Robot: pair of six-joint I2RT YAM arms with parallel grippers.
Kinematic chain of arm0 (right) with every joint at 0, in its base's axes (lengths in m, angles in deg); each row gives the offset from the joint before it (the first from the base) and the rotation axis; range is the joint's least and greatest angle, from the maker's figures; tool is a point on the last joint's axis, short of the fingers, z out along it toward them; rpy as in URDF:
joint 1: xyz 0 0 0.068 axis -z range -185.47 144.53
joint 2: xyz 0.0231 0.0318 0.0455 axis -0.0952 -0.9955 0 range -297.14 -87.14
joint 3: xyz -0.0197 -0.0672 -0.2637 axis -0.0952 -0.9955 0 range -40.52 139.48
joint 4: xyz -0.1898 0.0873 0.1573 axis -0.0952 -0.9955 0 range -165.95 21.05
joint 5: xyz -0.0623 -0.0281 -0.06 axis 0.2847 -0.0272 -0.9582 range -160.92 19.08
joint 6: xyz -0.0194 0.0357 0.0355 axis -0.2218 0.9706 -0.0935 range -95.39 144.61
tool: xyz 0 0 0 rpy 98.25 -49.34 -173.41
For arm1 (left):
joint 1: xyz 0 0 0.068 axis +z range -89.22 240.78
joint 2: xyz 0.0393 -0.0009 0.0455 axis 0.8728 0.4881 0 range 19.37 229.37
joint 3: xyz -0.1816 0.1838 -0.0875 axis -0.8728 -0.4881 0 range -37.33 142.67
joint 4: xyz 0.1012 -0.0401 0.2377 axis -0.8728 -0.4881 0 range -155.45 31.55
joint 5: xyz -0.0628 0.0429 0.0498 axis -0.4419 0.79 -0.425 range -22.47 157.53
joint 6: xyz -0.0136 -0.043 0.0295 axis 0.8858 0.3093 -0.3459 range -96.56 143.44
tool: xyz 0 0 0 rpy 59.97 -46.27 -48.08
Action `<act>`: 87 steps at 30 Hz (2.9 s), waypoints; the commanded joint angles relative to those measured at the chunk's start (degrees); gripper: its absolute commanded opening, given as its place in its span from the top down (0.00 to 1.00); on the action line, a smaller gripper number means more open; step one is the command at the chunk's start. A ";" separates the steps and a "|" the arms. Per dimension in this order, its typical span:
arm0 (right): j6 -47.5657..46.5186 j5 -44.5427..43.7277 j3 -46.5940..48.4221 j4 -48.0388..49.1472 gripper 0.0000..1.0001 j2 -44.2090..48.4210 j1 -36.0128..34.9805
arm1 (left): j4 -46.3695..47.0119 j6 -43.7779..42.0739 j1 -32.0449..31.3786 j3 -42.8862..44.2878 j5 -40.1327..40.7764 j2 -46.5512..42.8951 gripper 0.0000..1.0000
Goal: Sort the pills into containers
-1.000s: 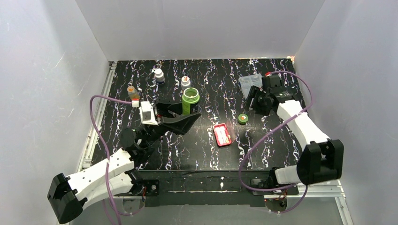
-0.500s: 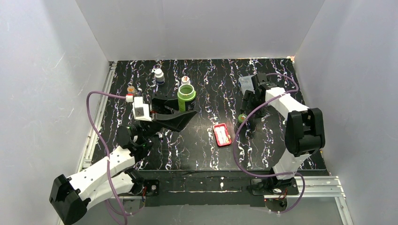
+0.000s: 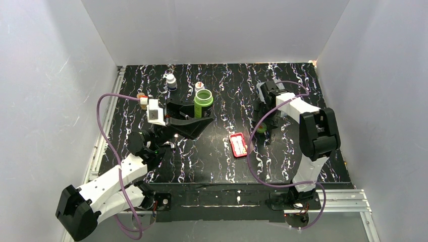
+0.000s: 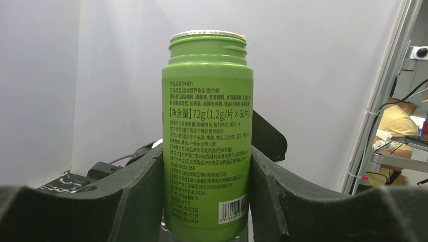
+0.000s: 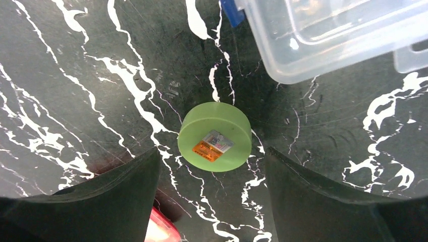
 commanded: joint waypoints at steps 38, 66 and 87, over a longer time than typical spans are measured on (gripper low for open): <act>-2.07 11.02 7.79 -10.86 0.71 23.98 -0.58 | 7.67 2.15 1.31 0.94 -17.82 7.72 1.00; -10.55 54.44 11.19 -10.34 0.68 43.78 -10.96 | -9.38 5.58 0.79 -4.19 -30.33 9.75 1.00; -15.57 51.08 12.93 -15.82 0.69 40.77 -17.85 | -12.68 7.22 -2.62 1.59 -37.08 11.41 1.00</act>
